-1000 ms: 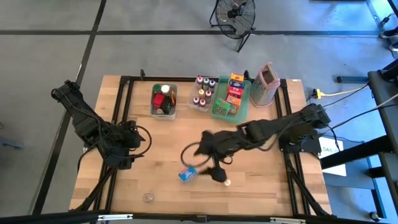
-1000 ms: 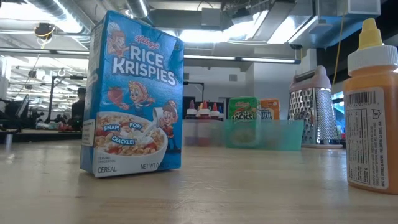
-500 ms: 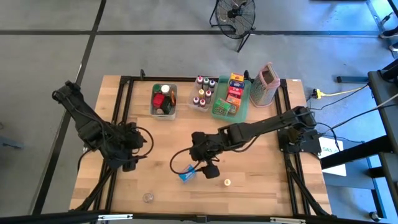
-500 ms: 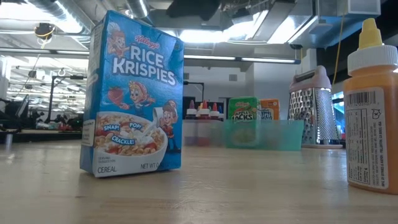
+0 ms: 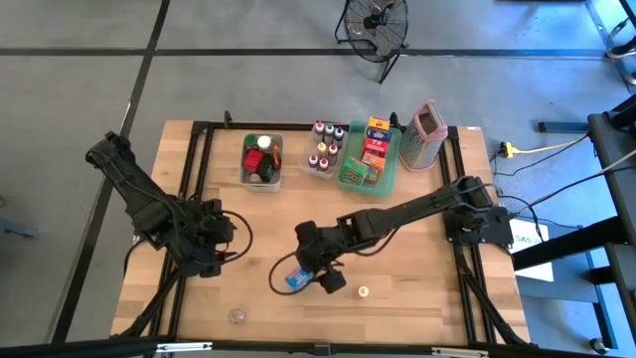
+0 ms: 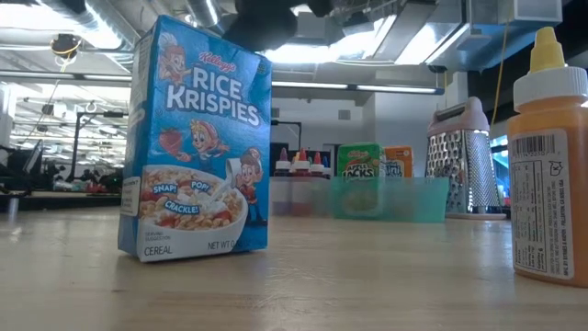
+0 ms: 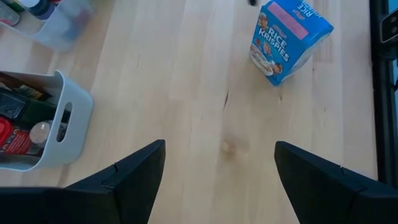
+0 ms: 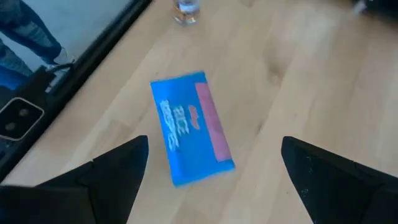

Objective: Pick & Place Kitchen Items
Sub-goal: Put the light blue cereal box into the green bin

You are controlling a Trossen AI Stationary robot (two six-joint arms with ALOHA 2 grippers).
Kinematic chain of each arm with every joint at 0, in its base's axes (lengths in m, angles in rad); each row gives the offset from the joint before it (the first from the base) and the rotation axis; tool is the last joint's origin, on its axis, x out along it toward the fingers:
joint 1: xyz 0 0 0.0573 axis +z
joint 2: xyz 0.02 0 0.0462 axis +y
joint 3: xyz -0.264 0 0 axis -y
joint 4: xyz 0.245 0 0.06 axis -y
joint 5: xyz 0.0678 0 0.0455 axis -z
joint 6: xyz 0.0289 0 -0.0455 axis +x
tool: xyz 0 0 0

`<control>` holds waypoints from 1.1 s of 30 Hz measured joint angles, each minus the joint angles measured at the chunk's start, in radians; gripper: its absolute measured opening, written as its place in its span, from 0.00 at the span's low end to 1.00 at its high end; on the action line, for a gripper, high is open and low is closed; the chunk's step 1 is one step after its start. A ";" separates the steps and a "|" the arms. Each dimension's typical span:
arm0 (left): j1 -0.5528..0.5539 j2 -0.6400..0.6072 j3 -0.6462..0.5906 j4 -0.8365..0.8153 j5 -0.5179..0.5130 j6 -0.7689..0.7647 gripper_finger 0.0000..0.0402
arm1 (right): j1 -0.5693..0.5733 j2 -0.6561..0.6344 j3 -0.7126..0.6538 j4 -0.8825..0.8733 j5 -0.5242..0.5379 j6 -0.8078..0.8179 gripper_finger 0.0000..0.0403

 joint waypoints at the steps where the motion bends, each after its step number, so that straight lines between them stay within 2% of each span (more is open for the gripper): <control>1: 0.000 0.001 0.000 -0.003 0.000 0.000 0.74 | 0.004 0.005 0.000 0.011 0.000 -0.007 0.92; 11: 0.000 0.001 0.000 -0.012 0.018 0.000 0.74 | 0.006 0.071 0.000 0.063 0.014 -0.019 0.92; 20: 0.000 0.001 0.000 -0.015 0.017 0.026 0.74 | 0.005 0.100 0.000 0.061 -0.030 -0.033 0.90; 26: 0.000 0.001 0.000 -0.016 0.017 0.067 0.74 | -0.002 0.099 0.000 0.060 -0.033 -0.019 0.77; 33: 0.000 0.001 0.000 -0.022 0.010 0.077 0.74 | -0.007 0.099 0.000 0.059 -0.033 0.023 0.56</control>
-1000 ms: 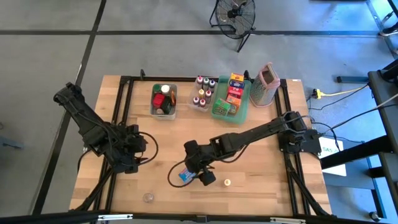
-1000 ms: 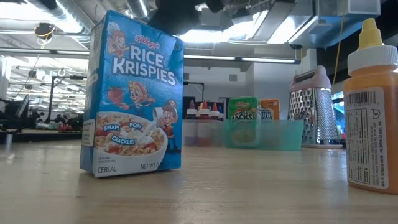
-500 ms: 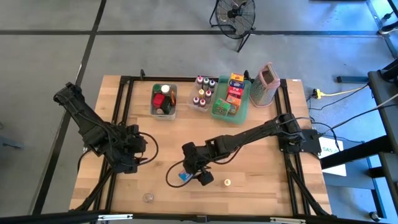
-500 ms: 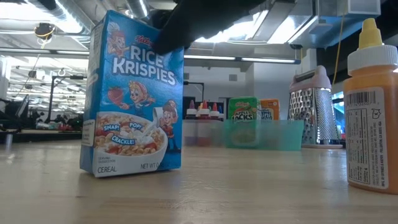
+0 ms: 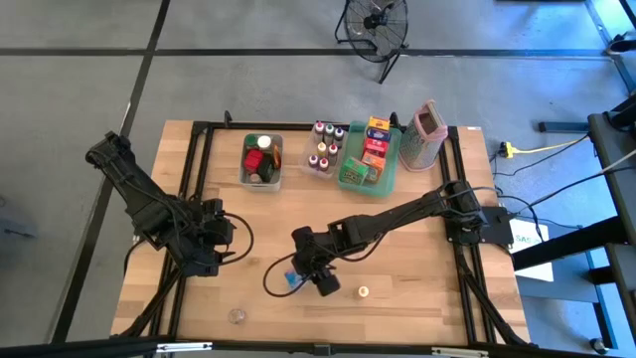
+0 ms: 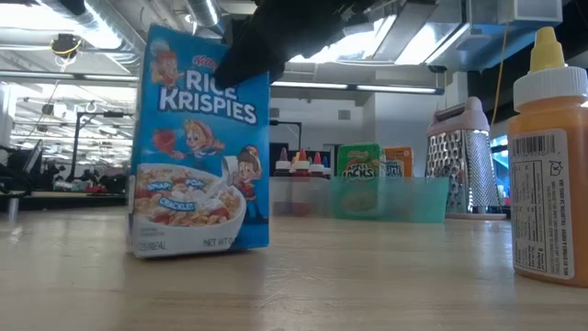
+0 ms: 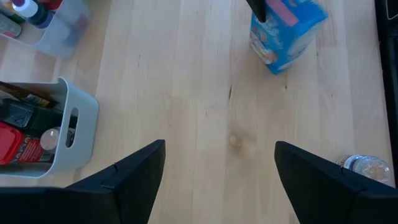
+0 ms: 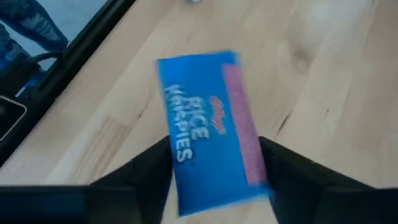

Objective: Pick & Place Kitchen Items
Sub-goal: Put the light blue cereal box into the green bin

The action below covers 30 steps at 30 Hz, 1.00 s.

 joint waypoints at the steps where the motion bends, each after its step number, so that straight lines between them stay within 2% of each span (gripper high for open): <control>1: 0.000 0.000 0.000 0.000 0.000 0.002 0.74 | -0.001 0.000 0.000 0.000 0.000 0.013 0.52; 8: 0.000 0.000 0.000 0.001 0.000 0.002 0.74 | -0.001 0.000 0.043 -0.038 0.003 0.107 0.30; 14: 0.000 0.000 0.000 0.001 -0.001 0.001 0.74 | -0.001 -0.001 0.224 -0.284 0.008 0.210 0.27; 19: 0.000 0.000 0.000 0.003 -0.001 -0.002 0.74 | 0.000 -0.001 0.418 -0.600 0.176 0.448 0.27; 26: 0.000 0.007 0.000 0.011 -0.001 -0.036 0.74 | 0.021 -0.003 0.650 -1.004 0.355 0.721 0.26; 28: 0.000 0.007 0.000 0.011 -0.001 -0.008 0.74 | 0.039 -0.007 0.682 -1.096 0.413 0.819 0.26; 30: 0.000 0.007 0.000 0.010 -0.001 0.017 0.74 | 0.060 -0.049 0.640 -1.084 0.454 0.855 0.26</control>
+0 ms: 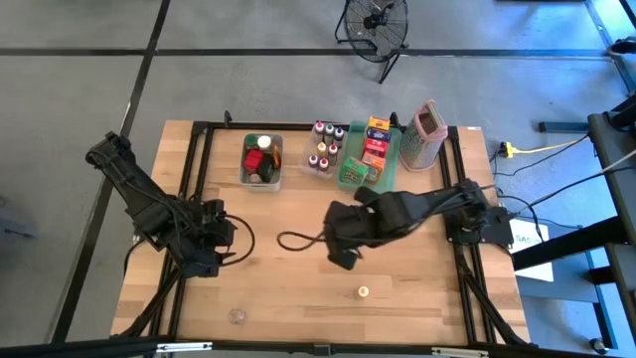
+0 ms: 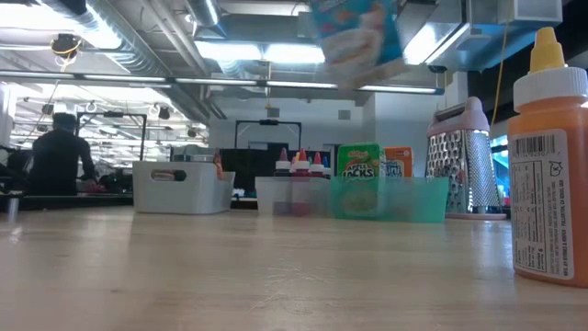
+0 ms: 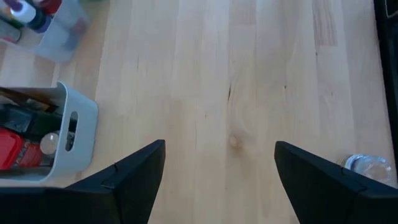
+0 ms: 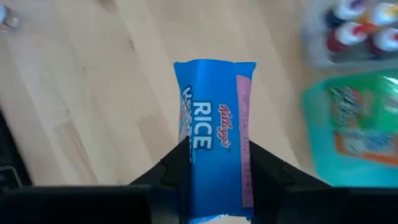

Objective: Pick & Place Kitchen Items
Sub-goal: Put the light blue cereal box into the green bin

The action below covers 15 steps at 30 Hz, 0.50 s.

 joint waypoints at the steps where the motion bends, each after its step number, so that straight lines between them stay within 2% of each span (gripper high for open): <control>1: 0.000 0.000 0.000 -0.001 0.000 0.011 0.74 | 0.009 -0.019 -0.011 -0.013 0.016 0.024 0.26; 4: 0.000 0.000 0.000 -0.003 0.000 0.035 0.74 | 0.031 -0.079 -0.044 -0.005 0.040 0.085 0.26; 10: 0.000 0.000 0.000 -0.008 0.001 0.038 0.74 | 0.044 -0.200 -0.096 -0.002 0.169 0.111 0.26; 15: -0.001 0.000 0.000 -0.010 0.033 0.038 0.74 | 0.031 -0.369 -0.257 -0.004 0.241 0.092 0.26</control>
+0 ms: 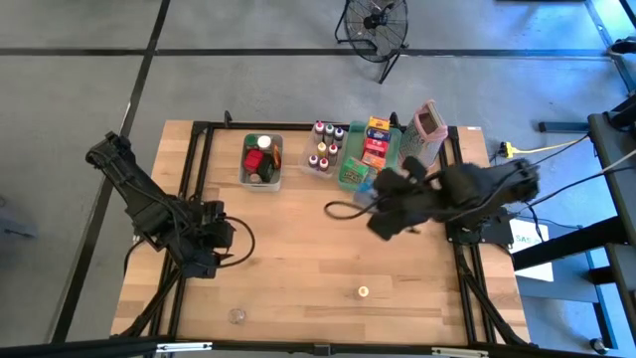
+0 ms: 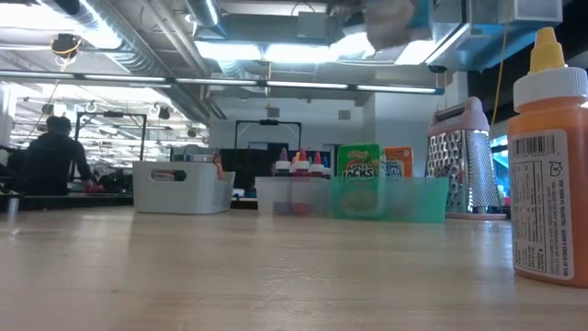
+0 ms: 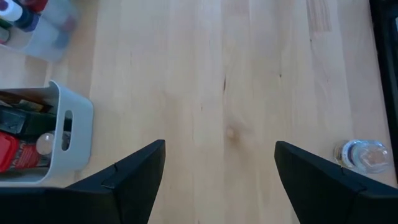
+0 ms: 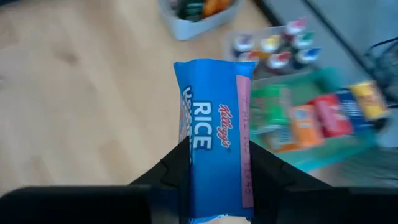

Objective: Pick & Place Kitchen Items
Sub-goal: Put the light blue cereal box into the green bin

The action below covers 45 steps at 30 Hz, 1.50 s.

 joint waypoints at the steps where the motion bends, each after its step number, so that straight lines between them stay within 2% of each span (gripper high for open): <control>1: 0.000 0.000 0.000 -0.001 0.001 -0.001 0.74 | -0.002 -0.038 -0.046 0.000 0.014 -0.012 0.26; 4: -0.004 0.000 0.000 -0.009 -0.007 -0.025 0.74 | -0.009 -0.157 -0.207 0.000 0.035 -0.053 0.26; 8: -0.003 0.000 0.000 -0.021 -0.045 -0.054 0.74 | -0.022 -0.300 -0.439 0.012 0.082 0.001 0.26; 10: 0.009 0.000 0.000 -0.023 -0.063 -0.056 0.74 | -0.031 -0.370 -0.547 0.073 0.095 0.004 0.26; 15: 0.091 0.000 0.000 -0.065 -0.091 -0.068 0.74 | -0.072 -0.505 -0.781 0.309 0.091 -0.153 0.26; 19: 0.183 0.000 0.000 -0.069 -0.086 -0.003 0.74 | -0.149 -0.572 -0.901 0.371 0.043 -0.263 0.26; 27: 0.380 0.000 0.000 -0.064 0.021 0.176 0.74 | -0.310 -0.626 -1.029 0.538 -0.099 -0.533 0.26; 32: 0.473 0.000 0.000 -0.057 0.109 0.250 0.74 | -0.425 -0.627 -1.096 0.712 -0.264 -0.714 0.26; 35: 0.508 0.000 0.000 -0.036 0.116 0.261 0.74 | -0.492 -0.625 -1.137 0.796 -0.317 -0.767 0.26; 42: 0.541 0.000 0.000 0.007 0.134 0.261 0.74 | -0.592 -0.624 -1.161 0.793 -0.450 -0.849 0.26; 45: 0.541 0.000 0.000 0.007 0.134 0.257 0.74 | -0.623 -0.621 -1.161 0.805 -0.459 -0.896 0.26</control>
